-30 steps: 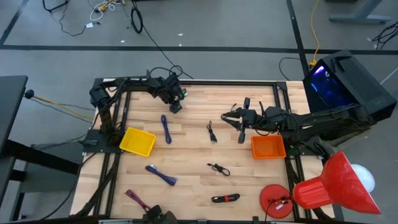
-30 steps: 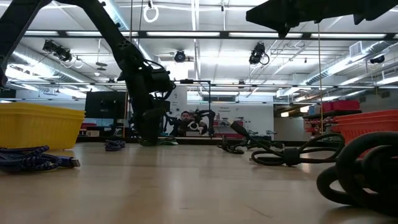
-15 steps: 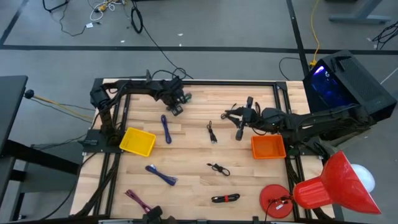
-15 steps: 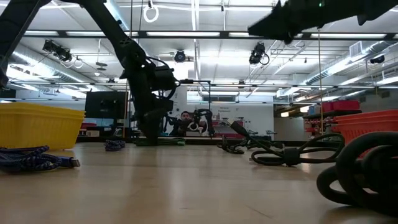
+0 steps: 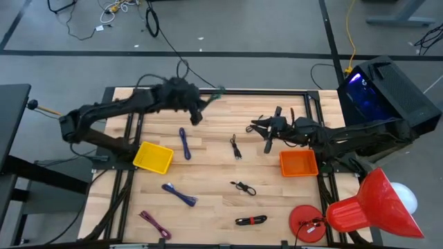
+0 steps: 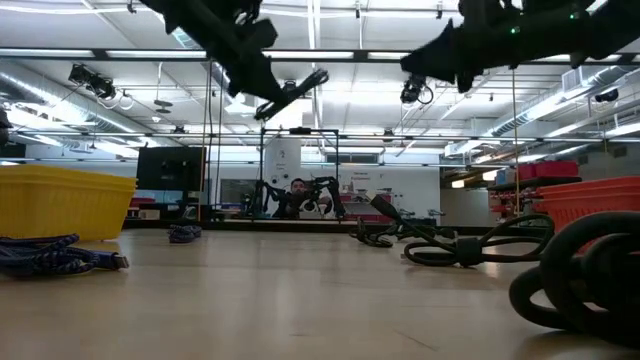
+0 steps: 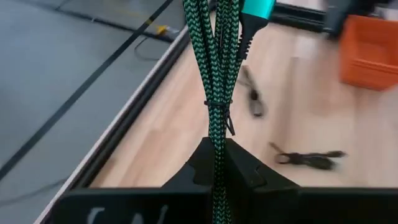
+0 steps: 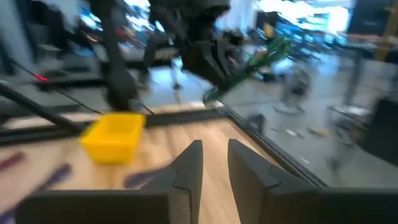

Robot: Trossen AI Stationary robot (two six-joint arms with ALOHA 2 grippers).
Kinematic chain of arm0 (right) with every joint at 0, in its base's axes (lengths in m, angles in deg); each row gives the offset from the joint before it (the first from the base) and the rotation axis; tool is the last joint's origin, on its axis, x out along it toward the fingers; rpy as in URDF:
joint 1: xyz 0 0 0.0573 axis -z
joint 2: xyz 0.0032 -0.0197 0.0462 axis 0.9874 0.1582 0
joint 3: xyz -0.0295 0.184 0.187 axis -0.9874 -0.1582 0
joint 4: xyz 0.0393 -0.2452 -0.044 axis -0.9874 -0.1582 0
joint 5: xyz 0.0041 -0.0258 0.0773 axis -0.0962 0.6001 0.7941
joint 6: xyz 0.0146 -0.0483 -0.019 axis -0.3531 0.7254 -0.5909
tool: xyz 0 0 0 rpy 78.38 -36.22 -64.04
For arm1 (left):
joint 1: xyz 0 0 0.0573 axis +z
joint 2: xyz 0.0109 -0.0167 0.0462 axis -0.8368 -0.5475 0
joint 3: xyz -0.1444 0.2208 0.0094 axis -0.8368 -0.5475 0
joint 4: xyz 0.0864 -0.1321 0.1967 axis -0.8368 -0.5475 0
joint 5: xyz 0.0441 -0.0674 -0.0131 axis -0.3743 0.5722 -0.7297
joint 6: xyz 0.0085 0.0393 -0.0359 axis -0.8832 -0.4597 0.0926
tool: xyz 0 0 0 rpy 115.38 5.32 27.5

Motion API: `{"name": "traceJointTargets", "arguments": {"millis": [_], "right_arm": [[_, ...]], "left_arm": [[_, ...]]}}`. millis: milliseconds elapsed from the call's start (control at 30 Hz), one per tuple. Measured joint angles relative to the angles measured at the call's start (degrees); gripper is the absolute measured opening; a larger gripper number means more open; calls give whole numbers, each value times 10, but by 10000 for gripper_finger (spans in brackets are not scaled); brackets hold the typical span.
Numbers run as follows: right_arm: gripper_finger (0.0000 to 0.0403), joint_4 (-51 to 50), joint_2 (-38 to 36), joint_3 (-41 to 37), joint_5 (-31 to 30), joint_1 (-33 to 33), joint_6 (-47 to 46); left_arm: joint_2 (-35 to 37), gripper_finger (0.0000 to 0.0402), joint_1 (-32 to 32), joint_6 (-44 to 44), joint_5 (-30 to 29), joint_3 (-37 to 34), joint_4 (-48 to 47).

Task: Pick & Place USB Port
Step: Put the black charger cable into the orange basket

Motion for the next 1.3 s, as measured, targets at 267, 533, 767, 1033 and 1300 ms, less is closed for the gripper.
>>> {"name": "traceJointTargets", "arguments": {"millis": [267, 533, 767, 1033, 1300], "right_arm": [[130, 147, 42, -1, 96, 9, 28], [189, 162, 134, 52, 105, 4, 20], [197, 173, 181, 105, 123, -1, 22], [26, 162, 203, 121, 116, -1, 48], [22, 146, 189, 121, 92, 0, 54]], "left_arm": [[-19, 14, -157, -16, -52, 0, 121], [-82, 14, -210, -35, -77, 1, 244], [-100, 14, -209, -32, -80, 1, 257], [-102, 17, -209, -31, -80, 1, 263], [-102, 69, -205, -30, -82, 1, 267]]}}
